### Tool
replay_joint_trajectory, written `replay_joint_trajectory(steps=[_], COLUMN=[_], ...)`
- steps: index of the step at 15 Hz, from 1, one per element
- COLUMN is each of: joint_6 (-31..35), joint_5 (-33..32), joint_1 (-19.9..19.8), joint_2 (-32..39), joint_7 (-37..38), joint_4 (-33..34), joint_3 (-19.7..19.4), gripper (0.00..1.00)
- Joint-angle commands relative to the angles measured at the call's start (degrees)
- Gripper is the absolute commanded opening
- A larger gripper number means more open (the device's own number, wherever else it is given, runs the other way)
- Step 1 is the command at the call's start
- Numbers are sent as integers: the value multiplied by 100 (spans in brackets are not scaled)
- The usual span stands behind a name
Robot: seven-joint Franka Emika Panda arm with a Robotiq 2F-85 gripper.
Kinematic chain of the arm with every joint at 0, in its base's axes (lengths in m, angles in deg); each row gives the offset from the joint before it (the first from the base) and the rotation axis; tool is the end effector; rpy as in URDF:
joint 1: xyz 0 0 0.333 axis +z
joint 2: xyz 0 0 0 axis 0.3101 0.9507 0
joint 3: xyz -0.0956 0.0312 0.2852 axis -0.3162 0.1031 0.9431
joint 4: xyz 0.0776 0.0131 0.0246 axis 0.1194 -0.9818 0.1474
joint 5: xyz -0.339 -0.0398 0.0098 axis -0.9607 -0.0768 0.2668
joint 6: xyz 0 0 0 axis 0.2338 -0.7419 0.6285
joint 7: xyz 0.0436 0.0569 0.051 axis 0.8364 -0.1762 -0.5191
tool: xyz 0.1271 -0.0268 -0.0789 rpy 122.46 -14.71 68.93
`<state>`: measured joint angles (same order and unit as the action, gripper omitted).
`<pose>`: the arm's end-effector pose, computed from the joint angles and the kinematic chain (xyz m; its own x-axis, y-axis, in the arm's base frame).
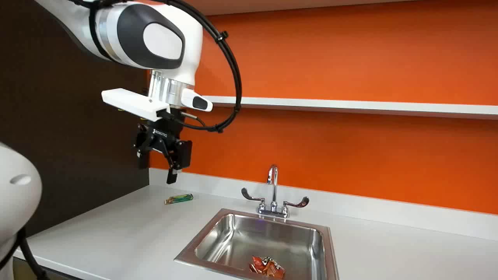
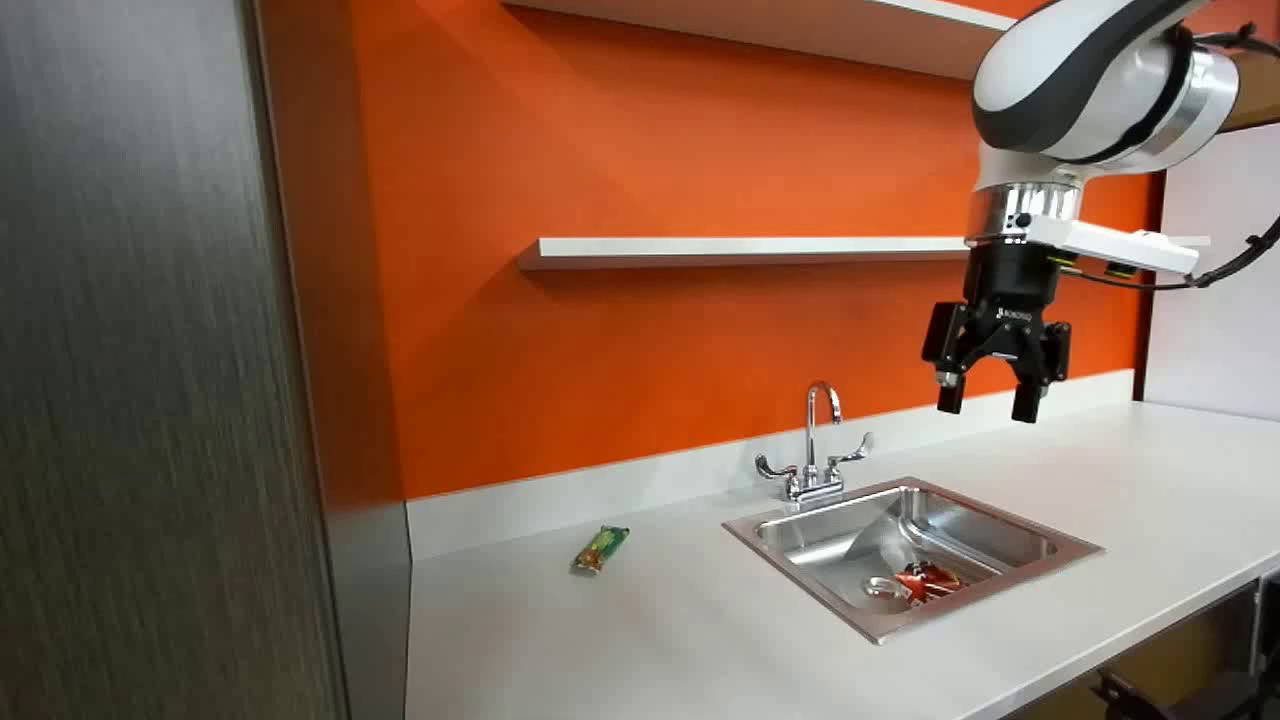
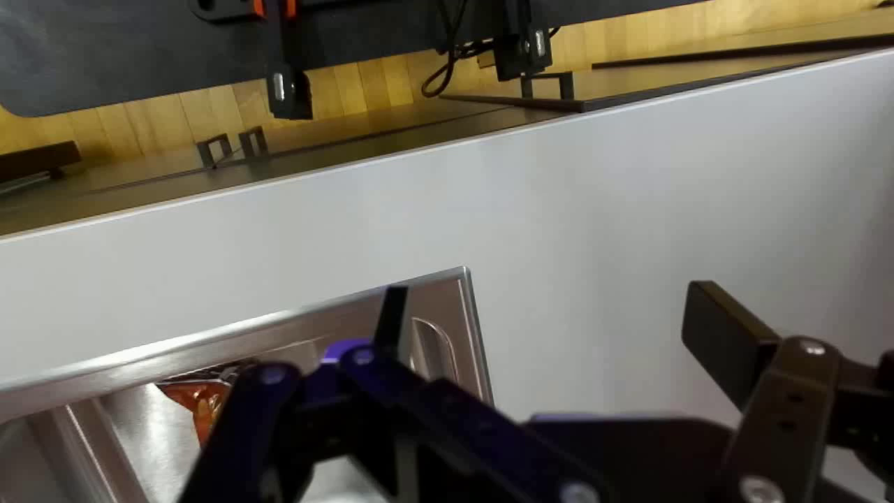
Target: Remove the packet from the sink
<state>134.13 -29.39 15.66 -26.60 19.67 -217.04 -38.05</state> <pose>0.2542 -0.0507 0.3845 0.9949 -0.0971 -0.0270 -0.1005 -0.9768 -0.1893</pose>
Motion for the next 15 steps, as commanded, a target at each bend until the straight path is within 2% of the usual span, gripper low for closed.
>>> replay_joint_trajectory(steps=[1,7,15], joint_6=[-15,34,481], joint_5=[84,25,-536], joint_1=[-116,-162,-837], joint_2=[29,117,975], joint_7=[-76,-40,148], joint_4=[10,46,349], joint_3=[108,119,71], gripper=[100,100,100])
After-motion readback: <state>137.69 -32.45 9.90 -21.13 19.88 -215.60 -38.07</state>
